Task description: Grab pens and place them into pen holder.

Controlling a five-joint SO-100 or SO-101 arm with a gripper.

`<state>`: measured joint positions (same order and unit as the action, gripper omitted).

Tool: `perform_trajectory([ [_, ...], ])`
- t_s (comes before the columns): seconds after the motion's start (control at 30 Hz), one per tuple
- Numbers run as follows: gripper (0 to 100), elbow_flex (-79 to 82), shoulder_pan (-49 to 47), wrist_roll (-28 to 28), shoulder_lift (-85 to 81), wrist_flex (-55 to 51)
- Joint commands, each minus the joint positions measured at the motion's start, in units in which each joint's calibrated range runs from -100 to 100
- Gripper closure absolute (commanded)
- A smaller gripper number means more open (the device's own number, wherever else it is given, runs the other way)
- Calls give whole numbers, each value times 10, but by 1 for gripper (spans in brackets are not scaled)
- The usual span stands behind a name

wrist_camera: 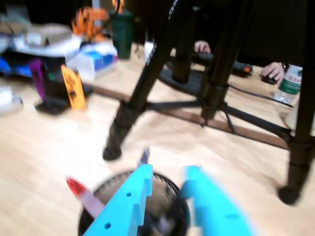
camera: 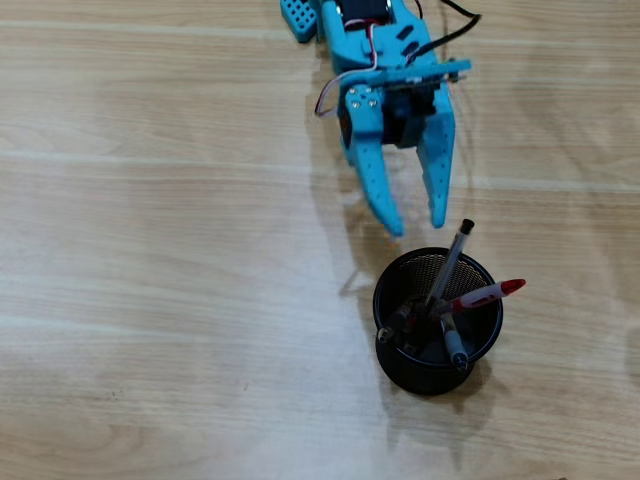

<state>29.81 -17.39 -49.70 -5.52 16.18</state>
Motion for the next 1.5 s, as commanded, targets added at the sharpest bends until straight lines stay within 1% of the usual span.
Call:
perform_trajectory([
  [0.0,97,-4,21,43,-124,-187],
  [0.2,97,2,39,157,-270,-410],
  [0.27,97,20,42,196,-322,-466],
  [0.37,97,67,53,248,-405,-520],
  [0.4,97,105,59,274,-463,-548],
  [0.63,97,234,89,357,-665,-666],
  [0.83,97,319,130,415,-782,-790],
  [0.97,97,389,152,445,-839,-819],
  [1.2,97,534,153,457,-938,-820],
  [1.47,97,615,150,478,-941,-819],
])
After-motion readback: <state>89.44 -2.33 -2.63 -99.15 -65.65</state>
